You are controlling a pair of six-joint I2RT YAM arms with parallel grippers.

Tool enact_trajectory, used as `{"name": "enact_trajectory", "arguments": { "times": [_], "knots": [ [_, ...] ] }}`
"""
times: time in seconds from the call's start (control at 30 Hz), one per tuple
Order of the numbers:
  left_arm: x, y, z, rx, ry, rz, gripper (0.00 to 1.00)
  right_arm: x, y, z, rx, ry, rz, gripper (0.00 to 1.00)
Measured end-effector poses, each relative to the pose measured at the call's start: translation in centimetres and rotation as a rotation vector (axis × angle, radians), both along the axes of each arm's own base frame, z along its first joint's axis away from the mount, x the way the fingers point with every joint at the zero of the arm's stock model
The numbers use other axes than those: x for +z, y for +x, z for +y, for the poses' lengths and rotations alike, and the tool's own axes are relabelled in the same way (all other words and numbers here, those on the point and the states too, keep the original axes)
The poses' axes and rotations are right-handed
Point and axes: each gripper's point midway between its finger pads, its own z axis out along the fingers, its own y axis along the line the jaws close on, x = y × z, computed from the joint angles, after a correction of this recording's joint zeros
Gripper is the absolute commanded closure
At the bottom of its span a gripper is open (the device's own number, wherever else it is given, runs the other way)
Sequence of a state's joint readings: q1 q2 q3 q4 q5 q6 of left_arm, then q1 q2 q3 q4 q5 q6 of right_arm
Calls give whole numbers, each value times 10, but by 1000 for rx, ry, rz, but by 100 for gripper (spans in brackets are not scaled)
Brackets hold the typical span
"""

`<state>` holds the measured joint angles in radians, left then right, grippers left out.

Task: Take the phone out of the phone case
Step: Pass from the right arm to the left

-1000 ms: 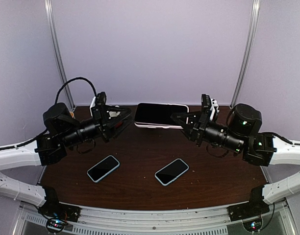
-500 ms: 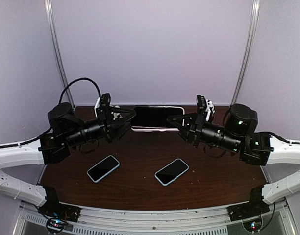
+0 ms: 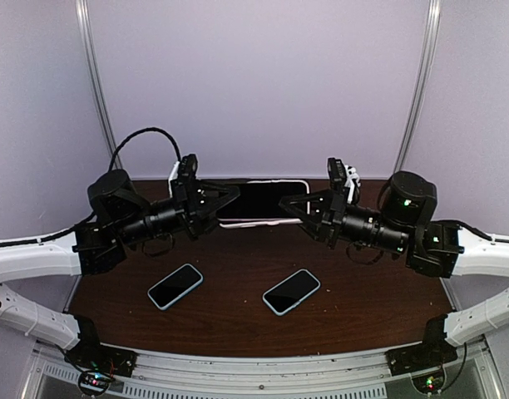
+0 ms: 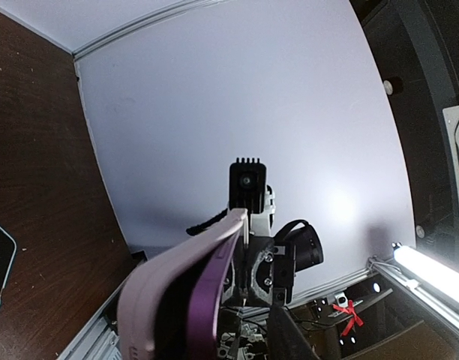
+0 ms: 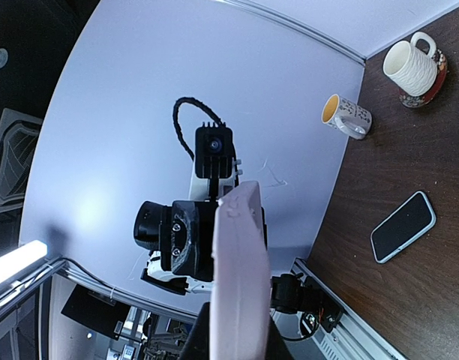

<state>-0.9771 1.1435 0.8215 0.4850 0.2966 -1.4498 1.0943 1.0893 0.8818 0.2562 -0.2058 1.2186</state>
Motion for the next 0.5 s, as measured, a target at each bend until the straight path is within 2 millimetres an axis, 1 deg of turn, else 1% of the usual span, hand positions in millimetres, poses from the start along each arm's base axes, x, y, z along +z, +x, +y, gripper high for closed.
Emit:
{"name": "enact_trajectory", "arguments": {
  "times": [0.23,0.5],
  "knots": [
    [0,-1,-1,-9,2,-7,76,1,-3,3,45,-3,-6,100],
    [0,-2,-5,-26,-1,-24,77,1,-4,8,120,-15,-9,100]
  ]
}}
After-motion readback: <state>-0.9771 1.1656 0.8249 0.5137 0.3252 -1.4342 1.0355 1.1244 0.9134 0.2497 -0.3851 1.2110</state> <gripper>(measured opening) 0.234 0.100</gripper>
